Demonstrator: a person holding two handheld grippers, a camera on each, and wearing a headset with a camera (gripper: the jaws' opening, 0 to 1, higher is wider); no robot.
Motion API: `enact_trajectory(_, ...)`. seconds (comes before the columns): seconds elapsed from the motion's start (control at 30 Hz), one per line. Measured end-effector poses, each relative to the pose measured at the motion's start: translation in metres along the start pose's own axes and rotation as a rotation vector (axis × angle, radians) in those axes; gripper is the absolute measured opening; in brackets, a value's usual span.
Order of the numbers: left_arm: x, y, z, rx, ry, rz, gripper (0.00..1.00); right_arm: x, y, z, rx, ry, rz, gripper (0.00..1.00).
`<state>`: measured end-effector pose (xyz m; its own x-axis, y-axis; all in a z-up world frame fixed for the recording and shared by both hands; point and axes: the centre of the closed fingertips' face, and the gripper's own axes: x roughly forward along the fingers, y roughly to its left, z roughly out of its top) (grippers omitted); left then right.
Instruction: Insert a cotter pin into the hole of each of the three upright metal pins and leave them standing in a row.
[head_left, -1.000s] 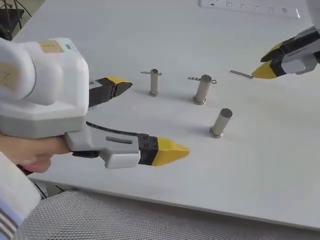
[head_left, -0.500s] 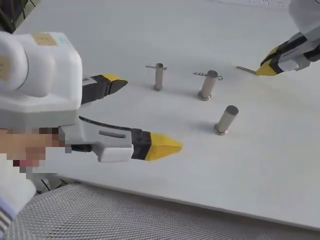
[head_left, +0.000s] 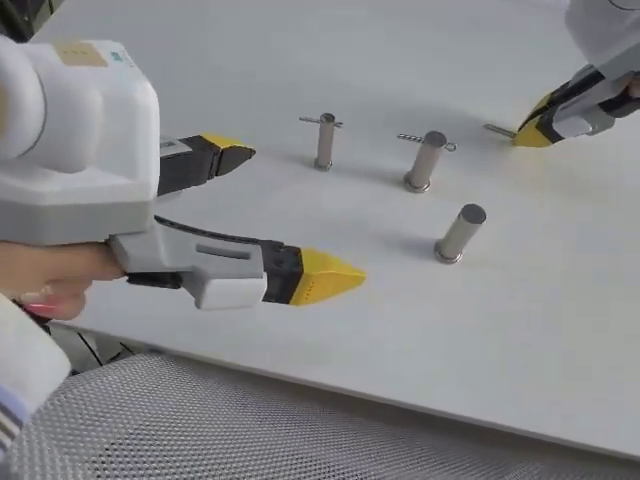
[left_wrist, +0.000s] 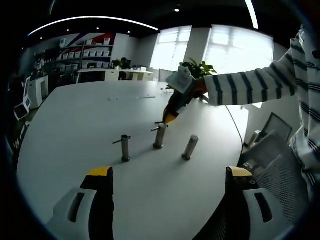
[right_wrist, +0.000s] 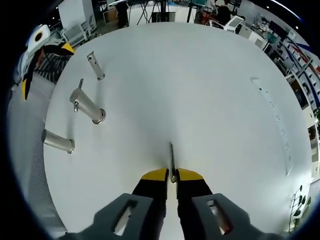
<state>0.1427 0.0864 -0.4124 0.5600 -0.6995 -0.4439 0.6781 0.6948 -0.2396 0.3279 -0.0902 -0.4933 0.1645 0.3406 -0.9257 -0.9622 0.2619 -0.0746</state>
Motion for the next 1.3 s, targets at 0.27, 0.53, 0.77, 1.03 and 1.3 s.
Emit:
enact_trajectory(0.27,-0.004,0.000,0.004,0.005,-0.017,0.017,0.88,0.004,-0.003,0.000,-0.037,0.044,0.009,0.00)
enact_trajectory(0.53,-0.008,0.005,0.000,0.008,0.001,0.040,0.87,0.002,0.003,0.002,-0.080,0.107,0.023,0.00)
enact_trajectory(0.77,-0.005,0.005,-0.006,-0.001,0.016,0.035,0.87,0.001,0.009,0.001,-0.175,0.146,0.018,0.00)
enact_trajectory(1.03,-0.001,0.000,-0.009,0.034,0.039,0.017,0.83,-0.002,0.014,0.000,-0.192,0.151,0.008,0.00)
enact_trajectory(1.3,-0.002,0.000,-0.004,0.036,0.031,0.014,0.84,-0.002,0.013,0.001,-0.146,0.148,0.016,0.00)
